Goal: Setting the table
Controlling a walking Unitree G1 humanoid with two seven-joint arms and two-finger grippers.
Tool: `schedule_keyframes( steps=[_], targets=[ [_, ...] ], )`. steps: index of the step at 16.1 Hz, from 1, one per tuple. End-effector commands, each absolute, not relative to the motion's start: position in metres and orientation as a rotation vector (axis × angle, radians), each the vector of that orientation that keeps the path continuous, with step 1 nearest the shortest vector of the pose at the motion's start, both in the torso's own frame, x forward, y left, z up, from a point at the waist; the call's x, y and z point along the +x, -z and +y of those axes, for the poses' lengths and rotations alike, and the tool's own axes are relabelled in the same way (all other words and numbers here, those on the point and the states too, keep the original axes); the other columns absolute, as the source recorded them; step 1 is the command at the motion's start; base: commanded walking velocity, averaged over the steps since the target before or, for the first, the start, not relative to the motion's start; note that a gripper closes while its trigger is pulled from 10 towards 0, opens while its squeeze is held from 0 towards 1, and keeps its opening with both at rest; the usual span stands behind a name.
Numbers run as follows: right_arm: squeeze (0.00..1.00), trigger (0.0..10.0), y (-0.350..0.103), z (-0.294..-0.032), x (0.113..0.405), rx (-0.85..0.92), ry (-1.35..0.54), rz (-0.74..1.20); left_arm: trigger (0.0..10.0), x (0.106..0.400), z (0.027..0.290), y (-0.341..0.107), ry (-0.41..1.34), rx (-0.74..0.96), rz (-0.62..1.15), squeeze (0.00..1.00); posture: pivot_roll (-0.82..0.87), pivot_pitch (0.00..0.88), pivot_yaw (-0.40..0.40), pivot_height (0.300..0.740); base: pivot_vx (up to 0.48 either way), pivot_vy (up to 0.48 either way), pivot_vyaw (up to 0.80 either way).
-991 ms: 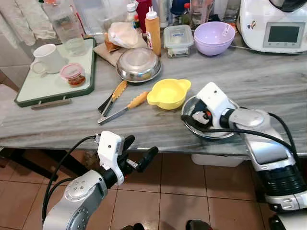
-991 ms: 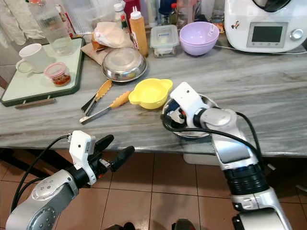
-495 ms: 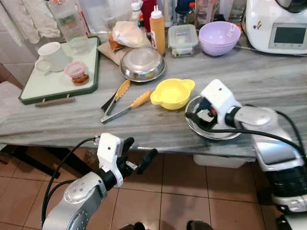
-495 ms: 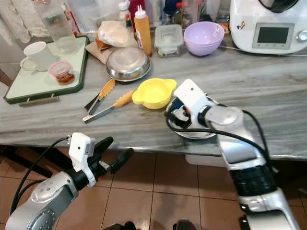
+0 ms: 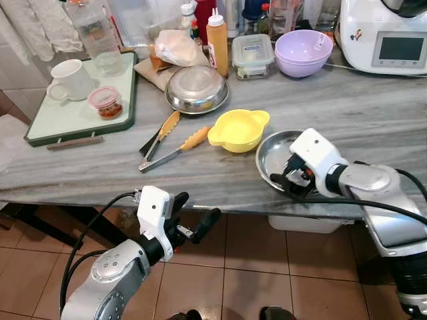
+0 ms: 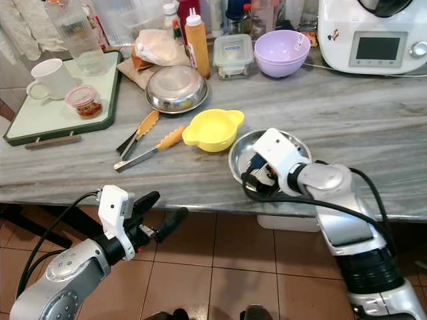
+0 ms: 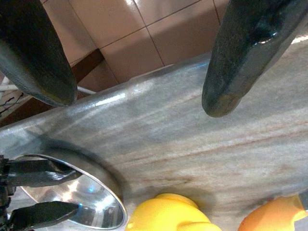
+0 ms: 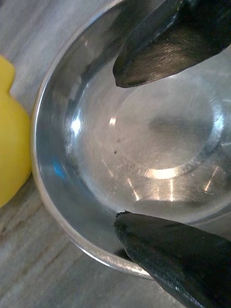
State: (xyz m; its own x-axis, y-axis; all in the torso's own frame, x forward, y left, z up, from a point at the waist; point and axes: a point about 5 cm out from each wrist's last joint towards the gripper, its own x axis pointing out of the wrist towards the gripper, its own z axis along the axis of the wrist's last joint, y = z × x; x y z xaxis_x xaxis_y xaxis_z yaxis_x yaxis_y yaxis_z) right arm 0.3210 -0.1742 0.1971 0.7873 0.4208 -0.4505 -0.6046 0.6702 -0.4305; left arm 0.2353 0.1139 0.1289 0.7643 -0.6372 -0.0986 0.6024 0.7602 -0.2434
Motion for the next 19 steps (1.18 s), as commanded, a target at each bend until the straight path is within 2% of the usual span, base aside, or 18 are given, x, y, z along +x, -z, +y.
schedule_keyframes(
  steps=[1,9,14,19],
  targets=[
    [0.00,10.0,-0.192,-0.167,0.320,-0.600,-0.622,0.337,10.0,0.233,0.116,-0.126,0.687,-0.193,0.203,0.00,-0.29,0.185,0.126,0.740,0.000,0.000,0.00],
    [0.00,10.0,-0.182,-0.164,0.329,-0.597,-0.623,0.340,10.0,0.232,0.119,-0.127,0.671,-0.186,0.203,0.00,-0.28,0.188,0.126,0.740,0.000,0.000,0.00],
    [0.00,10.0,-0.201,-0.170,0.336,-0.627,-0.554,0.243,10.0,0.232,0.122,-0.128,0.660,-0.180,0.197,0.00,-0.26,0.187,0.131,0.740,0.000,0.000,0.00],
    [0.00,10.0,-0.216,-0.166,0.333,-0.599,-0.532,0.134,10.0,0.235,0.122,-0.132,0.658,-0.184,0.181,0.00,-0.27,0.176,0.132,0.740,0.000,0.000,0.00]
  ],
)
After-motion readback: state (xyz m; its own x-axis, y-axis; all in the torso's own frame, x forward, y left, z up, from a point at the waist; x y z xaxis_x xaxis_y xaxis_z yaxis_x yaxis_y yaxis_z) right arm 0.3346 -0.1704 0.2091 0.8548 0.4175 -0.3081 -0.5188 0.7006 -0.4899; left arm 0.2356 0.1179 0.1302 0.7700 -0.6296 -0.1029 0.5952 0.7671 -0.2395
